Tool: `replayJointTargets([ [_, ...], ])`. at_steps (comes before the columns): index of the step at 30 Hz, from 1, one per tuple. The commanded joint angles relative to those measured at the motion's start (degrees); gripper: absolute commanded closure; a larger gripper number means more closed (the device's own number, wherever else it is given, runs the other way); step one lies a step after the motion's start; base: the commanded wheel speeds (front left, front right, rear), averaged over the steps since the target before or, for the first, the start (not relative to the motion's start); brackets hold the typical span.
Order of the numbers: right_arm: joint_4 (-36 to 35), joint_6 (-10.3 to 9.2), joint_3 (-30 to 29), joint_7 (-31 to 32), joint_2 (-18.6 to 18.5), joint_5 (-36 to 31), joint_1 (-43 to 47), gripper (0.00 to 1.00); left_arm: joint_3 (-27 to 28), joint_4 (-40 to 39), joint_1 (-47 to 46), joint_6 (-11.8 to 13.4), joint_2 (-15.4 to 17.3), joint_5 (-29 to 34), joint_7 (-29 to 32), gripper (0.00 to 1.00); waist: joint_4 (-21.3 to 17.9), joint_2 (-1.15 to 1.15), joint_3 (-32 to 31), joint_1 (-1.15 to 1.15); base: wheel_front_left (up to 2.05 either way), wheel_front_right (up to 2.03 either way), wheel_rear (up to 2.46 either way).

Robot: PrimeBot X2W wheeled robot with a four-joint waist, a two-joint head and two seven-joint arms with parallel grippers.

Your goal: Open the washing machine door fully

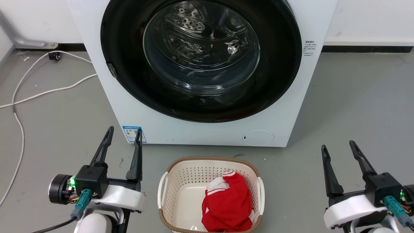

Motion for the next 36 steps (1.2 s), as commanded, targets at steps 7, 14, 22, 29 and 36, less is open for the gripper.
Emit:
replayJointTargets([
  [7, 0.2, -0.02, 0.0, -0.6, 0.2, -1.2, 0.6, 0.0, 0.6, -0.2, -0.5, -0.9, -0.5, 1.5, -0.6, 0.0, 0.0, 0.0, 0.1, 0.0, 0.0, 0.0, 0.0],
  [14, 0.6, -0.02, 0.0, -0.7, 0.2, -0.7, 0.3, 0.0, 1.2, 0.4, -0.5, -1.6, -1.2, 1.1, -0.6, 0.0, 0.0, 0.0, 0.3, 0.0, 0.0, 0.0, 0.0],
  [22, 0.9, -0.02, -0.5, -0.8, 0.2, 0.7, 0.3, 0.95, 1.8, 0.6, -0.3, -2.0, -1.6, 1.4, -0.6, 0.0, -0.1, 0.0, 0.2, 0.0, 0.0, 0.0, 0.0],
  [29, 2.0, -0.03, -1.6, -0.5, 0.1, 5.0, 0.3, 1.0, 2.3, 0.5, 0.1, -2.3, -1.8, 1.6, -0.6, 0.0, -0.3, 0.0, 0.3, 0.0, 0.0, 0.0, 0.0],
  [36, 5.0, -0.02, -3.3, -1.3, 0.1, 22.1, -1.4, 1.0, 2.7, 0.7, 0.0, -2.6, -2.1, 1.7, -0.6, 0.0, -0.3, 0.0, 0.4, 0.0, 0.0, 0.0, 0.0],
])
